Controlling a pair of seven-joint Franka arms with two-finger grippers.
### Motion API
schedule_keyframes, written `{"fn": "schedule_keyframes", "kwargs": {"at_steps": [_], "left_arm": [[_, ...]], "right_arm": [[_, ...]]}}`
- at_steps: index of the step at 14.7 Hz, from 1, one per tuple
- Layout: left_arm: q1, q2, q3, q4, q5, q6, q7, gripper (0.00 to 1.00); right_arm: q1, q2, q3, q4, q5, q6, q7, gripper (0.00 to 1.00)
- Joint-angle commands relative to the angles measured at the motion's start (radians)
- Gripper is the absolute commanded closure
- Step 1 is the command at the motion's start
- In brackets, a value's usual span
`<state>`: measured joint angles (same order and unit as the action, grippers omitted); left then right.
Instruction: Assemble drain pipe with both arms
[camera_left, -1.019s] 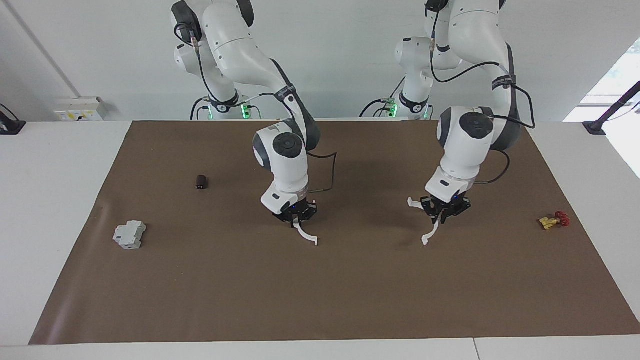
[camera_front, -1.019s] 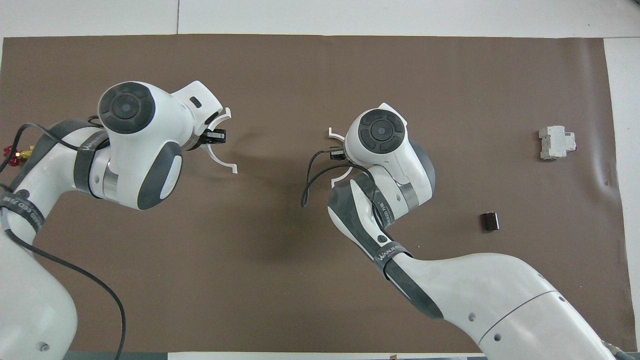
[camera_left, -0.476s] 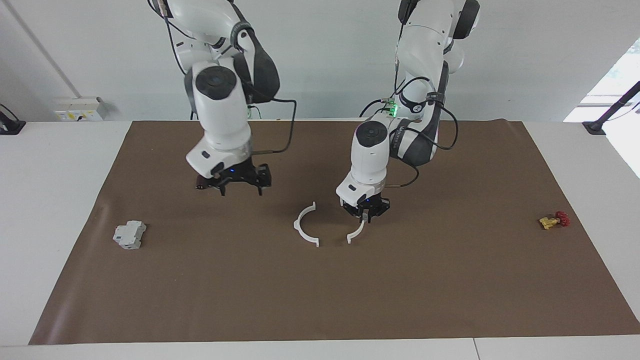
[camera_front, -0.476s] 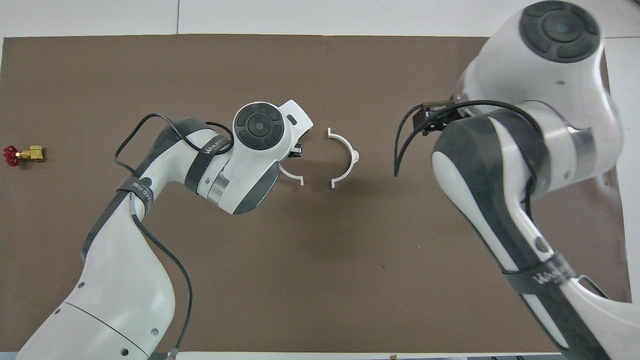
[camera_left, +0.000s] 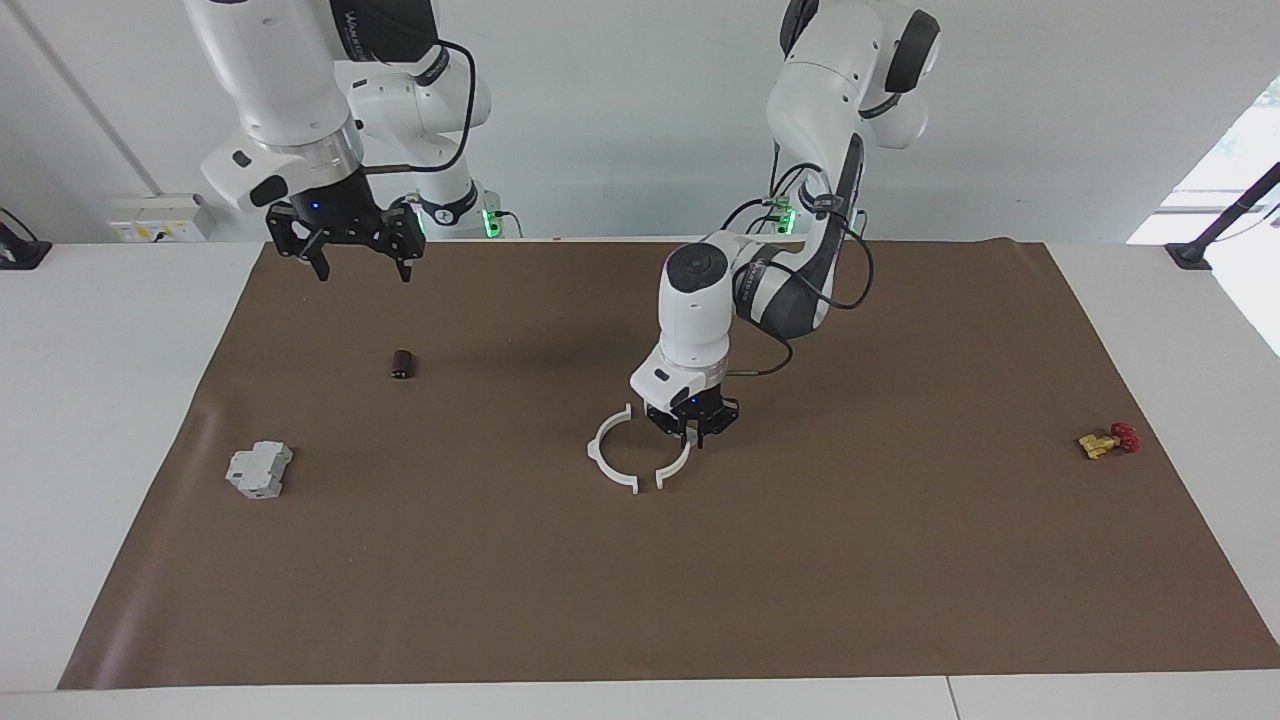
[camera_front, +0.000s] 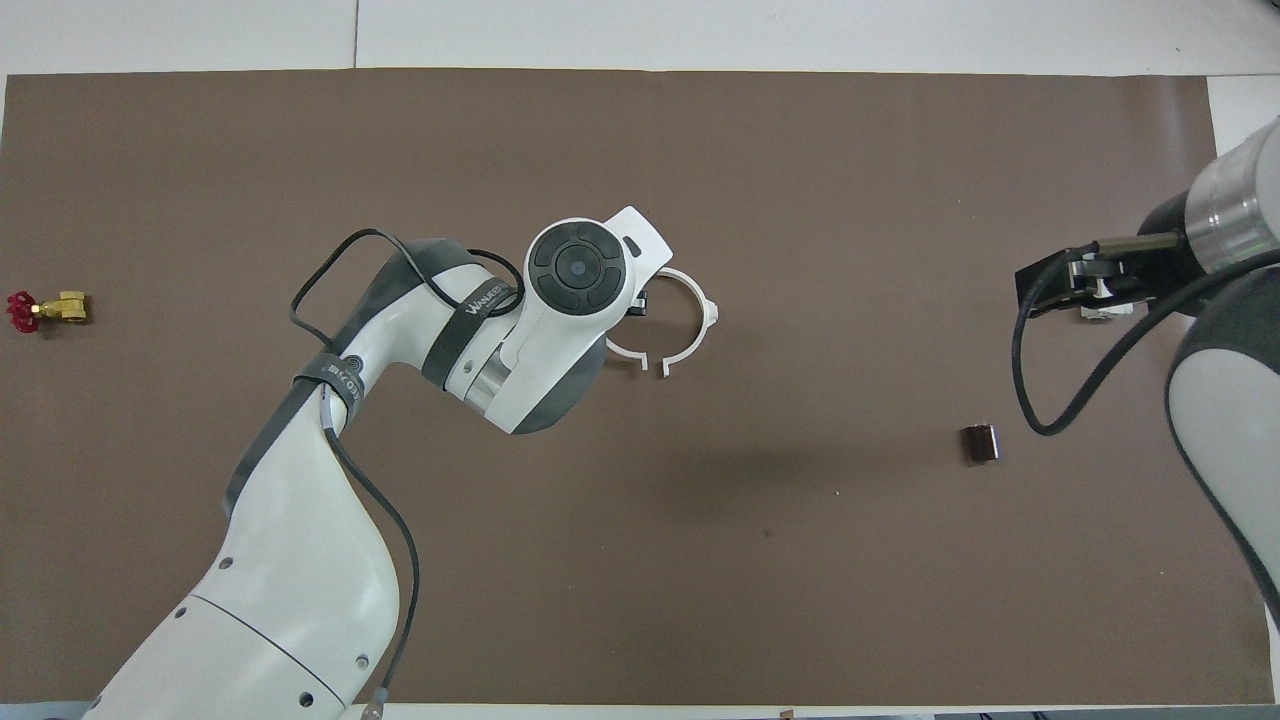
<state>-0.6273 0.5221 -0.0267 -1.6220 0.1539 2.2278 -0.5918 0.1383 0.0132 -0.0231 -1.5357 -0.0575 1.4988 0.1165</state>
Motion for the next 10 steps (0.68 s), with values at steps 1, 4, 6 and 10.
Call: {"fn": "schedule_keyframes", "kwargs": {"at_steps": [1,4,6,10], "left_arm": [[-0.020,0.030,0.013,0.036,0.018,0.019,-0.029,1.00],[-0.038,0.107,0.014,0.106,0.022,0.015,-0.052,1.00],[-0.042,0.104,0.014,0.099,0.027,0.000,-0.065,1.00],[-0.045,0.101,0.014,0.096,0.039,-0.013,-0.077,1.00]], "right_arm": [[-0.049,-0.033,0.008,-0.081,0.005,0.011,-0.028,0.00],[-0.051,-0.035,0.008,-0.089,0.004,0.027,-0.029,0.00],[-0.052,-0.030,0.009,-0.087,0.001,0.037,-0.029,0.00],[-0.057,-0.022,0.009,-0.081,0.004,0.038,-0.058,0.00]]}}
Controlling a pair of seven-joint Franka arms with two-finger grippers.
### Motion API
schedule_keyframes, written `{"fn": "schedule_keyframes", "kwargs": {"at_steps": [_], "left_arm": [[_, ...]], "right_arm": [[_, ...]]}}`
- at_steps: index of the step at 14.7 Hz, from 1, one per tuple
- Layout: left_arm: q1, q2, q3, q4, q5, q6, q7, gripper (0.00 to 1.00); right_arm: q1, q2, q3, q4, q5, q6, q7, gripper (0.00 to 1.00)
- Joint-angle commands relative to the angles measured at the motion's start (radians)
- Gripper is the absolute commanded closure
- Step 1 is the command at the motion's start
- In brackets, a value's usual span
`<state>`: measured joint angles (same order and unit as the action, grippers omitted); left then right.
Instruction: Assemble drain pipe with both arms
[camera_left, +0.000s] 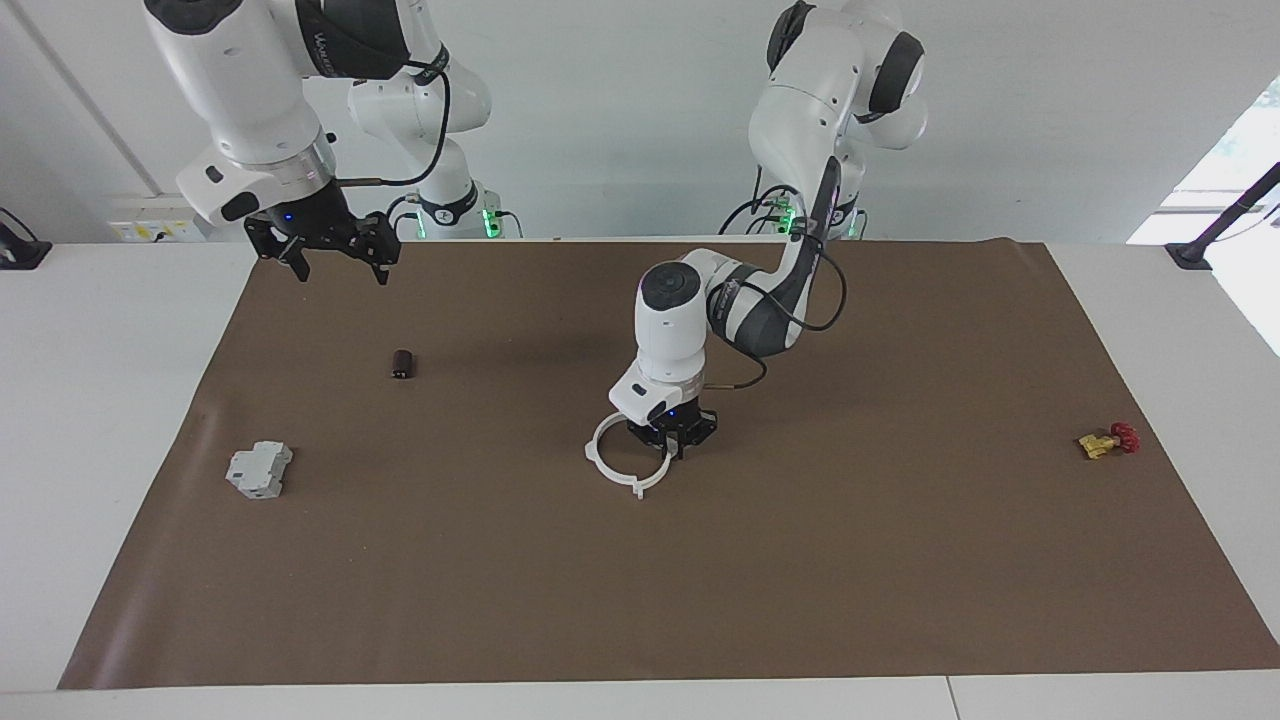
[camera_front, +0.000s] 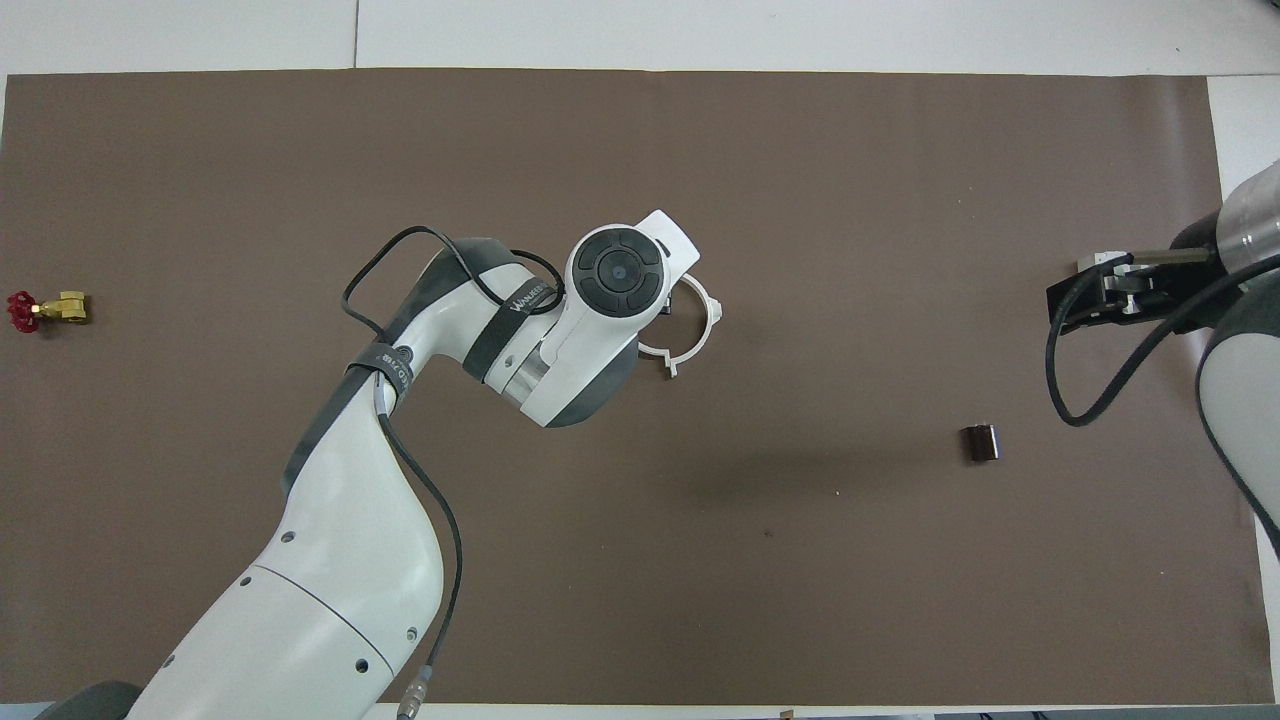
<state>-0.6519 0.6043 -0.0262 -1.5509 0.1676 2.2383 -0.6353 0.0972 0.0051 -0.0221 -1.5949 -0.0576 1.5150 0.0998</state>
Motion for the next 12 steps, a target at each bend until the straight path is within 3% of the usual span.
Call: {"fn": "schedule_keyframes", "kwargs": {"at_steps": [1,12], "left_arm": [[-0.020,0.015,0.014,0.019,0.026,-0.023,-0.034,1.00],[-0.040,-0.004,0.012,-0.018,0.027,-0.039,-0.032,1.00]], "right_arm": [[-0.020,-0.013,0.007,-0.020,0.005,0.022,-0.045,0.00],[-0.070,-0.019,0.007,-0.008,0.007,0.014,-0.069,0.00]]}}
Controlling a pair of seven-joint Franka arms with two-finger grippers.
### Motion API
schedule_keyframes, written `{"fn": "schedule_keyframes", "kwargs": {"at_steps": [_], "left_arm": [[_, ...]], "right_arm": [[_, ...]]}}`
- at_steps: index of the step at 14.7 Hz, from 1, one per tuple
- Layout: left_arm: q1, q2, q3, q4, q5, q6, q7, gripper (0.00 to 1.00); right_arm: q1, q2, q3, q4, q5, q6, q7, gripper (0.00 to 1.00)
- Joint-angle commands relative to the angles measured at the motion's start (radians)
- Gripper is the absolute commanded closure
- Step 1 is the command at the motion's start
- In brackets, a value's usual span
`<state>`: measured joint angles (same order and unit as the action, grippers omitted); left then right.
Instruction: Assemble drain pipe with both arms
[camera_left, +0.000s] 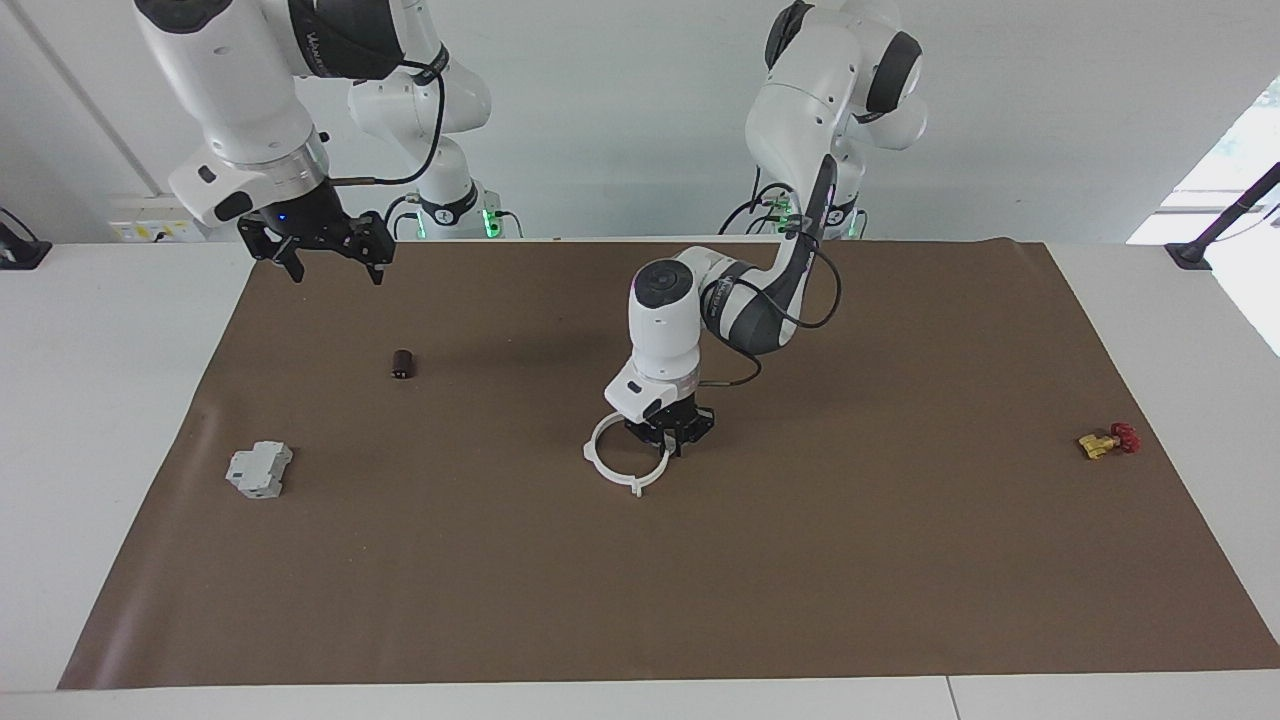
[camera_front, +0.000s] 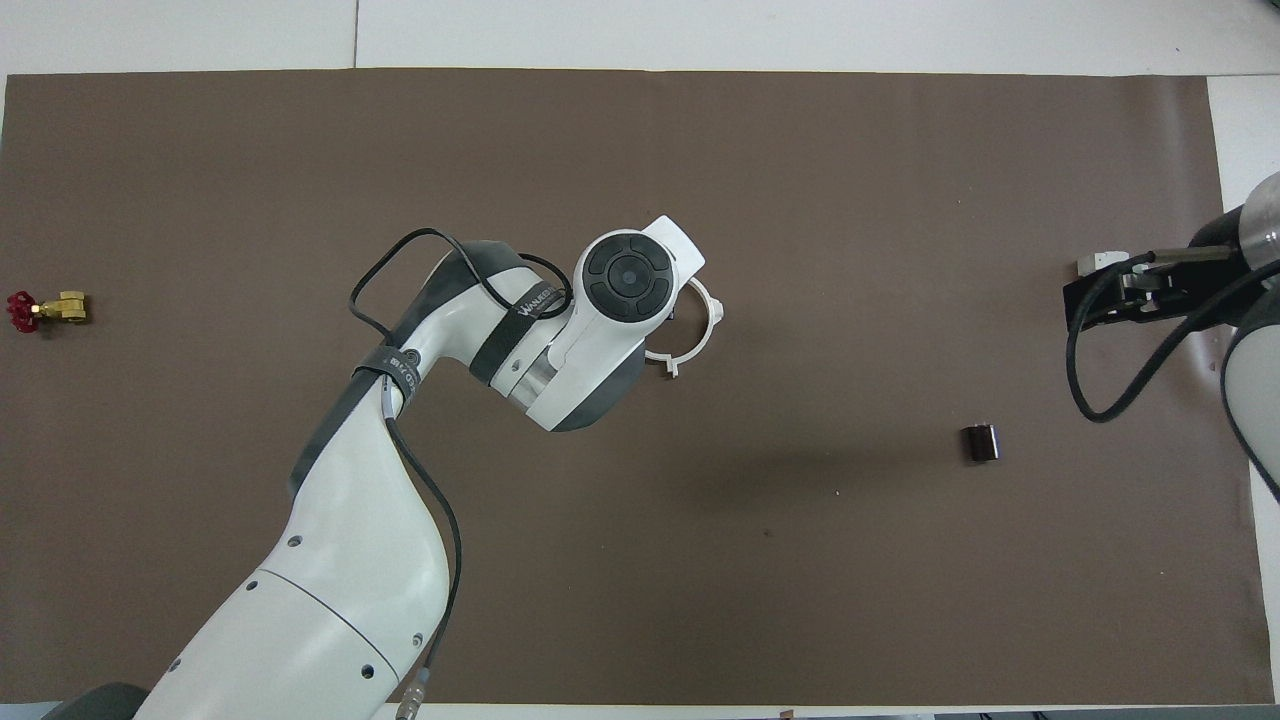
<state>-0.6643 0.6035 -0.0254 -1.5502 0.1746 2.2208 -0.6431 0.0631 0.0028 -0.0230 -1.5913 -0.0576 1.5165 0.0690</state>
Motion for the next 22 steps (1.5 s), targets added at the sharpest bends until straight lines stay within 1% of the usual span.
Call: {"fn": "schedule_keyframes", "kwargs": {"at_steps": [1,4,6,12,15,22], "left_arm": [[-0.028,-0.004,0.012,-0.022,0.020,-0.021,-0.024,1.00],[-0.028,-0.005,0.012,-0.025,0.020,-0.020,-0.024,1.00],[-0.037,-0.007,0.012,-0.028,0.020,-0.021,-0.024,1.00],[-0.041,-0.013,0.012,-0.042,0.020,-0.015,-0.024,1.00],[-0.035,-0.011,0.013,-0.039,0.020,-0.006,-0.023,1.00],[-0.028,-0.011,0.013,-0.037,0.029,0.009,-0.021,1.00]], "right_arm": [[-0.042,-0.020,0.008,-0.018,0.009,0.017,-0.038,0.00],[-0.049,-0.018,0.008,-0.012,0.047,0.013,-0.044,0.00],[-0.080,-0.017,0.008,-0.012,0.093,0.014,-0.055,0.00],[-0.086,-0.020,0.008,-0.003,0.078,0.014,-0.057,0.00],[-0.083,-0.017,0.009,0.014,0.044,0.010,-0.057,0.00],[-0.083,-0.020,0.012,0.008,0.058,0.019,-0.052,0.00]]}}
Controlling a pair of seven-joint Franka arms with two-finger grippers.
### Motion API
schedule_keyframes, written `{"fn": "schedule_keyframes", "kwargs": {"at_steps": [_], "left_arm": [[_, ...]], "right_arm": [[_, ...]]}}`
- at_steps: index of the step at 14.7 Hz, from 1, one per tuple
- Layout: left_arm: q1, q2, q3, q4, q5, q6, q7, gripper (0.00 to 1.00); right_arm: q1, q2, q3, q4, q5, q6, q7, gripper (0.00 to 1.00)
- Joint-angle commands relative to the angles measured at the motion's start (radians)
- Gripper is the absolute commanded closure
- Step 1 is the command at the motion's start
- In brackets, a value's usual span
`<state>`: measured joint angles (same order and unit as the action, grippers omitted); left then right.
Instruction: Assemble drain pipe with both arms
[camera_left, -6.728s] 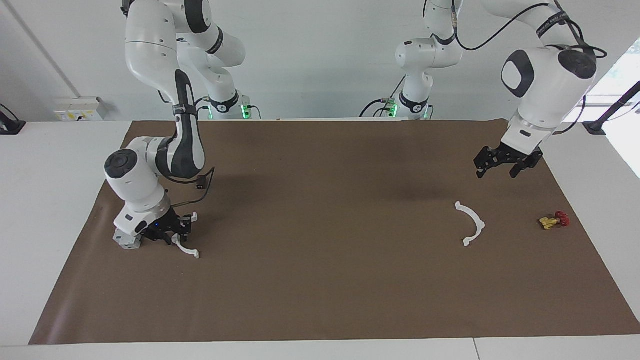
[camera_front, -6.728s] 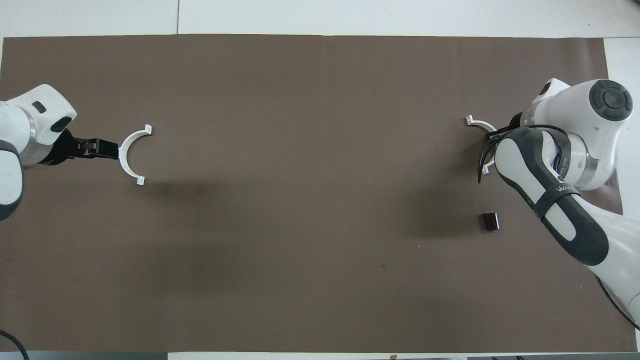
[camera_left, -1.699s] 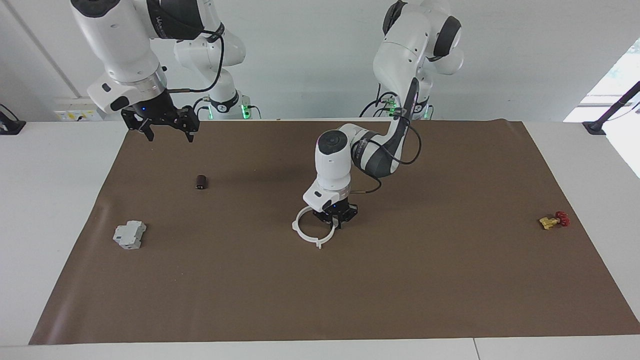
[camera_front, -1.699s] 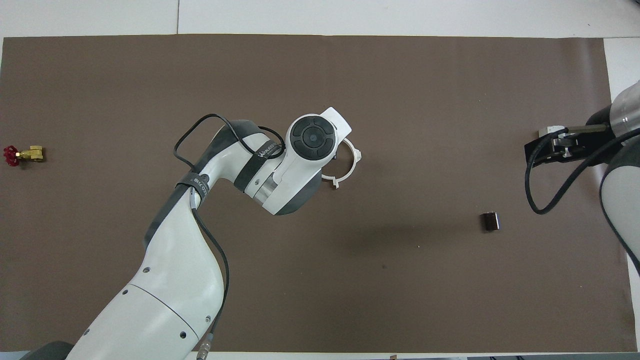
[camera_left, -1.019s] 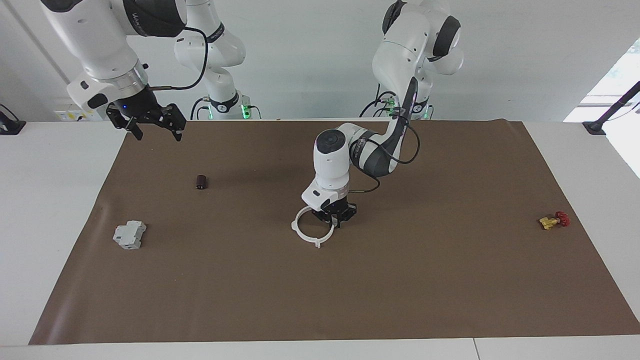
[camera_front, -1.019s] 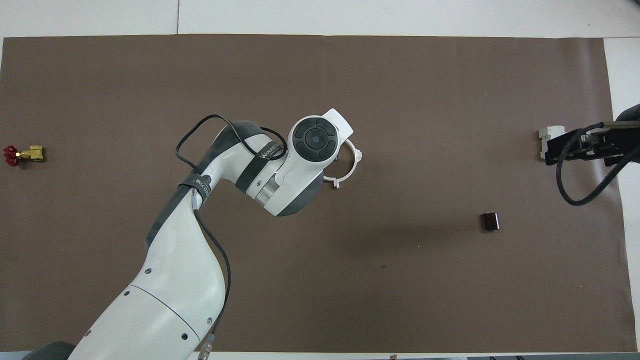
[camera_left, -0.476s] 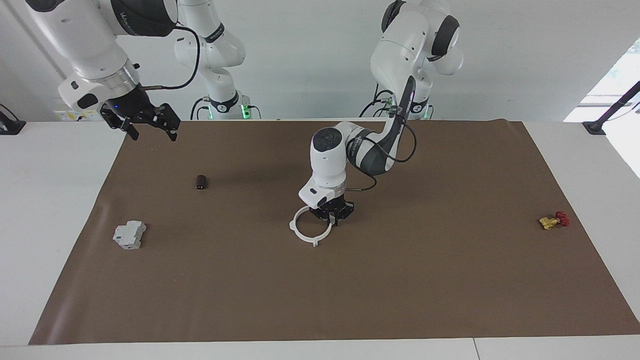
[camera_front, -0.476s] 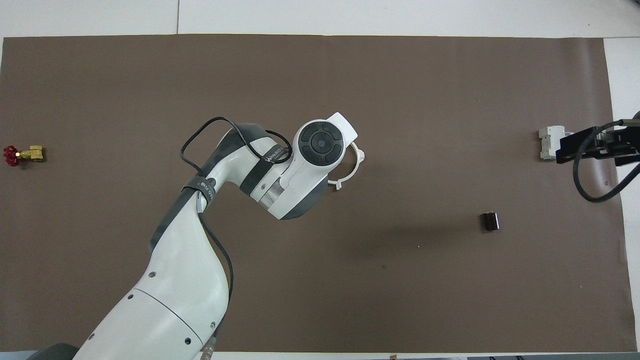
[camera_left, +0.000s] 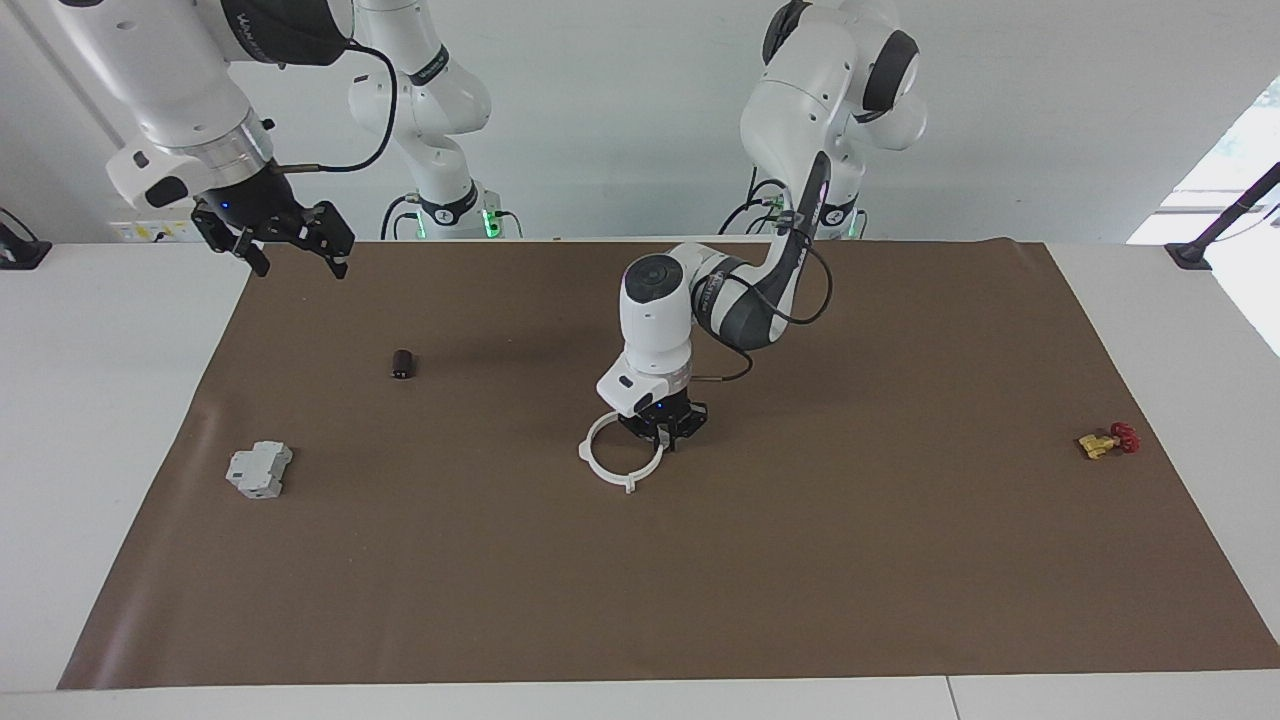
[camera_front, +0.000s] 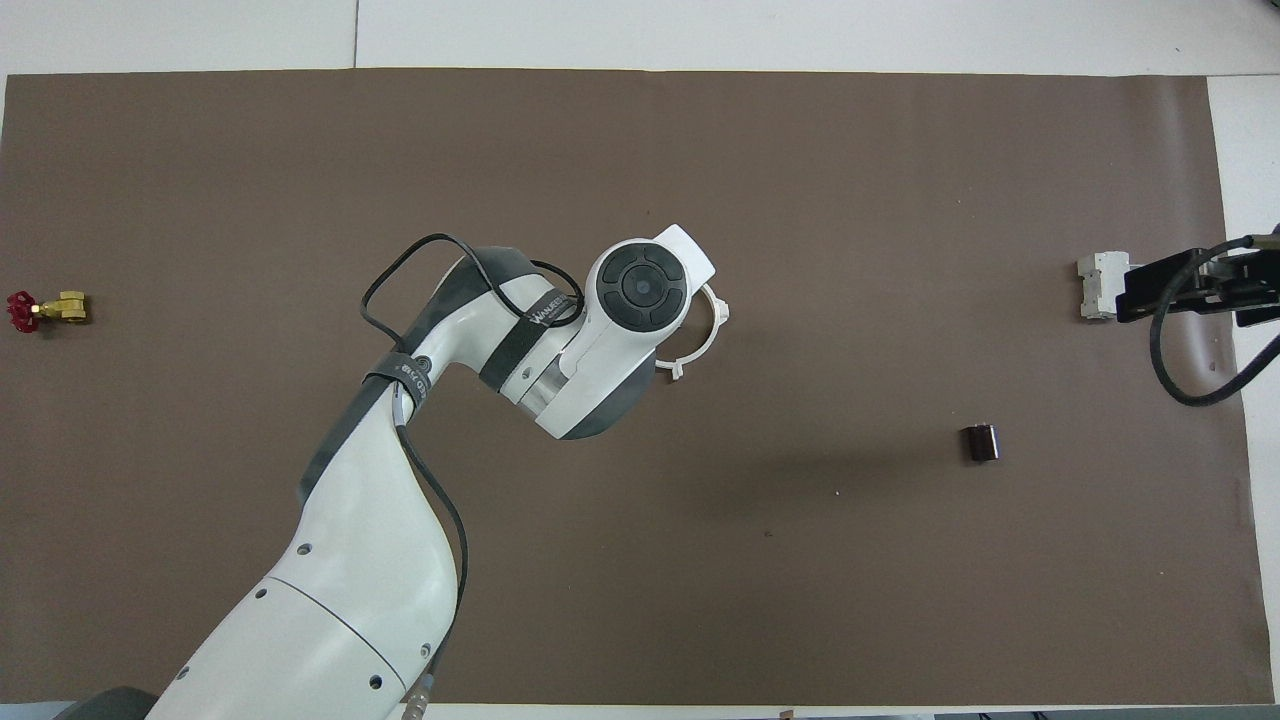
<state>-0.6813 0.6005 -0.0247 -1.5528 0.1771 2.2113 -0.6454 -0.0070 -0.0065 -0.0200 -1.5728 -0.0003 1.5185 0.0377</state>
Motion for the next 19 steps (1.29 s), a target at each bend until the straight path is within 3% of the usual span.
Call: {"fn": "schedule_keyframes", "kwargs": {"at_steps": [1,19], "left_arm": [[-0.011,-0.007,0.012,-0.035,0.027,0.021,-0.019,1.00],[-0.007,-0.005,0.012,-0.039,0.027,0.044,-0.014,1.00]], "right_arm": [[-0.013,-0.010,0.009,-0.010,0.000,0.017,-0.022,0.00],[-0.010,-0.010,0.009,-0.009,-0.001,0.016,-0.025,0.00]]}}
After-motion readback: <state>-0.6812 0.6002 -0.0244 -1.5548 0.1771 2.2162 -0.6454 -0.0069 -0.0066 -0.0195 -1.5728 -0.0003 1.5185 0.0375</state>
